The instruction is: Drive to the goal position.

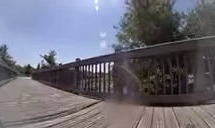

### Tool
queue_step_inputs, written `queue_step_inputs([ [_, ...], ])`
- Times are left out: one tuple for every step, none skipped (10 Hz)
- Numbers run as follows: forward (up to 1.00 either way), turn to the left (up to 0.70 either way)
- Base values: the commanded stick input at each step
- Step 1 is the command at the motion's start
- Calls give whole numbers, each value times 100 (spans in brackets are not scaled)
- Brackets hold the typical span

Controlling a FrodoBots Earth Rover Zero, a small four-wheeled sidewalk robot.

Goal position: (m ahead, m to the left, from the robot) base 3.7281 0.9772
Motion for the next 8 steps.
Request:
queue_step_inputs([
  [0, 70],
  [0, 70],
  [0, 70],
  [0, 70],
  [0, 70],
  [0, 70],
  [0, 64],
  [0, 0],
])
